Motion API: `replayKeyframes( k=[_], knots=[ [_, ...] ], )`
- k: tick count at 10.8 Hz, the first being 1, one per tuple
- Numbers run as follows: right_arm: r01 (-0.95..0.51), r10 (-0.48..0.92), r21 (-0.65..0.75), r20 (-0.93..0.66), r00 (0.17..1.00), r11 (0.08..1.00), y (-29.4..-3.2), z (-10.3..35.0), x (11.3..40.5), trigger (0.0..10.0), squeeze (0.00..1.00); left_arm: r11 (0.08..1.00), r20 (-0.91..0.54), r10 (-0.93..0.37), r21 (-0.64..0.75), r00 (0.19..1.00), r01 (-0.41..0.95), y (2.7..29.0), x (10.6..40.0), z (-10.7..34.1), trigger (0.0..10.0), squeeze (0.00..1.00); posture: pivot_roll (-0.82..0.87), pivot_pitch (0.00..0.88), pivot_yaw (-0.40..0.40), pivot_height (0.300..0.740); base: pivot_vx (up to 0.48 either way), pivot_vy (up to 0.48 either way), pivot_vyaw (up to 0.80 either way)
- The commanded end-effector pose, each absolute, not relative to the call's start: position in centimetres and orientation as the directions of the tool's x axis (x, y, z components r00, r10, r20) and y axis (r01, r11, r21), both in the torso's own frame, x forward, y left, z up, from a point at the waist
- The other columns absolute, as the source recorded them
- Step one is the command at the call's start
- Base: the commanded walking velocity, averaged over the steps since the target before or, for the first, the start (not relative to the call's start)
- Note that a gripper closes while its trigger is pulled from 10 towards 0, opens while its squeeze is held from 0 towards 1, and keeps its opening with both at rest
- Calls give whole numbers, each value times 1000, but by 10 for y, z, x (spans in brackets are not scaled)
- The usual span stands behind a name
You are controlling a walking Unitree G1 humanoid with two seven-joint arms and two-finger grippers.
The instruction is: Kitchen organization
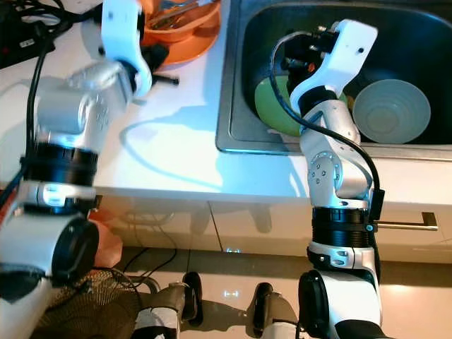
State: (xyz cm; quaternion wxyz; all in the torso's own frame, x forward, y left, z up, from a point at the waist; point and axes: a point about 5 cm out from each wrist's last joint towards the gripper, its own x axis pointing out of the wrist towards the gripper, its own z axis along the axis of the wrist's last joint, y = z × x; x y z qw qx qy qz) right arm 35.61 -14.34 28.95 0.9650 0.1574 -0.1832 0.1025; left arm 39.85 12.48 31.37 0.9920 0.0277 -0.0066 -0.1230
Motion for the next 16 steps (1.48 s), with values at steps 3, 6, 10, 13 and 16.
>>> replayKeyframes(
  k=[3,6,10,13,16],
  knots=[
    [-253,142,268,372,917,930,-145,285,353,10000,0,971,43,-236,60,971,233,129,401,332,10000,0,44,273,12,740,0,0,0],
    [-251,140,268,372,918,930,-145,286,351,10000,0,978,9,-203,60,979,202,136,416,321,10000,0,26,274,12,740,0,0,0],
    [-247,141,268,360,922,931,-146,283,349,10000,0,986,-32,-162,25,986,162,143,426,301,10000,0,12,288,6,740,0,0,0],
    [-239,137,268,348,927,933,-147,281,345,10000,0,986,-8,-164,-17,986,164,136,430,305,10000,0,-12,300,0,740,0,0,0],
    [-241,142,267,341,929,933,-147,280,346,10000,0,981,-17,-193,-30,981,192,131,430,310,10000,0,-7,304,-2,740,0,0,0]
  ],
)
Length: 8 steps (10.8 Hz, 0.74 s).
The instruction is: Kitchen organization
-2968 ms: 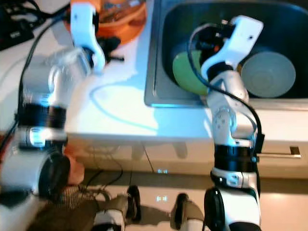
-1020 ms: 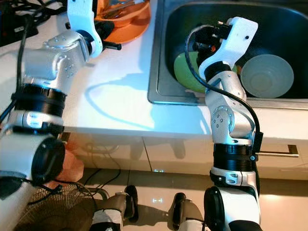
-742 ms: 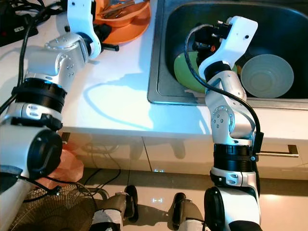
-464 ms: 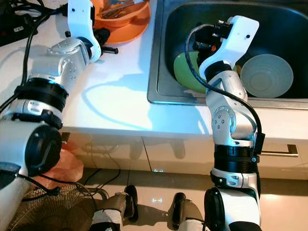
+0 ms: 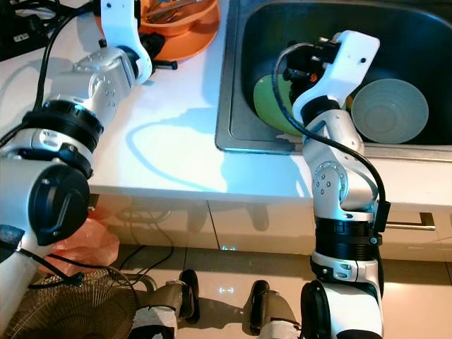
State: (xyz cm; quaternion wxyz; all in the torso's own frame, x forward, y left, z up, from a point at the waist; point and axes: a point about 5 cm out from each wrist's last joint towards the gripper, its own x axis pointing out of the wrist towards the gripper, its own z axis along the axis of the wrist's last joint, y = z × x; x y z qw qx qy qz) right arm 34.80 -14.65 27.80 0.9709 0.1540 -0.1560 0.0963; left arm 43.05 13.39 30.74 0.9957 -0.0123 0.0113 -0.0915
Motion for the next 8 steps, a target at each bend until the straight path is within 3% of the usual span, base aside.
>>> replayKeyframes(
  k=[1,6,8],
  knots=[
    [-243,145,269,340,929,932,-146,280,346,10000,0,982,-56,-190,-14,980,190,131,431,303,10000,0,-6,303,1,740,0,0,0],
    [-247,146,281,338,930,927,-144,281,348,10000,0,978,-254,-199,13,947,209,149,427,266,10000,0,64,304,18,740,0,0,0],
    [-259,155,284,343,927,923,-141,281,349,10000,0,969,-284,-242,-18,928,247,153,425,270,10000,0,74,300,20,740,0,0,0]
  ],
)
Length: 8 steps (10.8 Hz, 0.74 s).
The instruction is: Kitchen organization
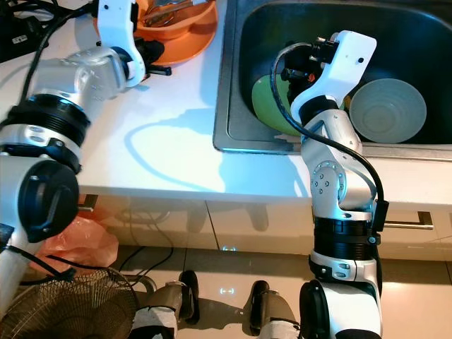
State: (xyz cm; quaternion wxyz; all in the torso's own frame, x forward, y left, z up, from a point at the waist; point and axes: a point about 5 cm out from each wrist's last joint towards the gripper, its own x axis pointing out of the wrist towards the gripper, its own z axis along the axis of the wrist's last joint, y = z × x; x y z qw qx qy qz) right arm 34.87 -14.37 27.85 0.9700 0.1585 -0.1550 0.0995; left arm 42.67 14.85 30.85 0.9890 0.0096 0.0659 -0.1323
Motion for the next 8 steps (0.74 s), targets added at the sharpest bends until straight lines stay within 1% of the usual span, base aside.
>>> replayKeyframes(
  k=[1,3,4,8],
  knots=[
    [-261,155,286,343,926,922,-141,281,349,10000,0,961,-294,-271,-28,917,275,153,423,275,10000,0,84,297,21,740,0,0,0],
    [-265,158,289,346,925,920,-140,282,350,10000,0,947,-306,-316,-39,898,320,156,415,282,10000,0,94,292,20,740,0,0,0],
    [-266,158,291,346,925,919,-140,281,351,10000,0,942,-287,-329,-30,900,335,156,410,283,10000,0,98,289,18,740,0,0,0],
    [-284,174,297,349,921,912,-136,282,357,10000,0,912,-269,-407,-76,873,402,145,357,276,10000,0,134,274,2,740,0,0,0]
  ],
)
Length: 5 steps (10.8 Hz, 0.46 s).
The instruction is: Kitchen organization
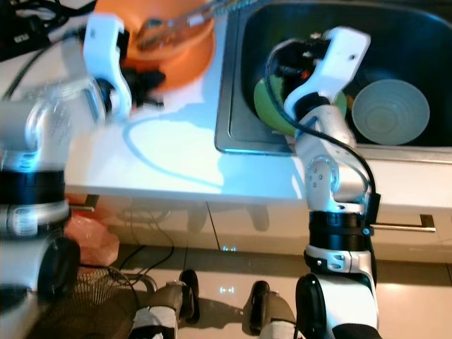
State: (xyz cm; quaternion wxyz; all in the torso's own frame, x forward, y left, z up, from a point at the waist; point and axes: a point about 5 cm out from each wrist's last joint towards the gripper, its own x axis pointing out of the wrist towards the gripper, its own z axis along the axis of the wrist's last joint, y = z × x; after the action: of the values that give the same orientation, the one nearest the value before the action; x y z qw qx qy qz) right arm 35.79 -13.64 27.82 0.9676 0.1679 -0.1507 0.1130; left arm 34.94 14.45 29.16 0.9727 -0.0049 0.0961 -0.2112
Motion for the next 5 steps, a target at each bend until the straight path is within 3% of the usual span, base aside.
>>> replayKeyframes(
  k=[1,5],
  knots=[
    [-290,178,298,351,919,910,-135,283,358,10000,0,914,-272,-404,-81,873,398,146,345,275,10000,0,143,274,-3,740,0,0,0],
    [-309,194,302,356,914,902,-132,286,368,10000,0,948,-247,-316,-45,916,315,157,297,288,10000,0,209,291,-47,740,0,0,0]
  ],
)
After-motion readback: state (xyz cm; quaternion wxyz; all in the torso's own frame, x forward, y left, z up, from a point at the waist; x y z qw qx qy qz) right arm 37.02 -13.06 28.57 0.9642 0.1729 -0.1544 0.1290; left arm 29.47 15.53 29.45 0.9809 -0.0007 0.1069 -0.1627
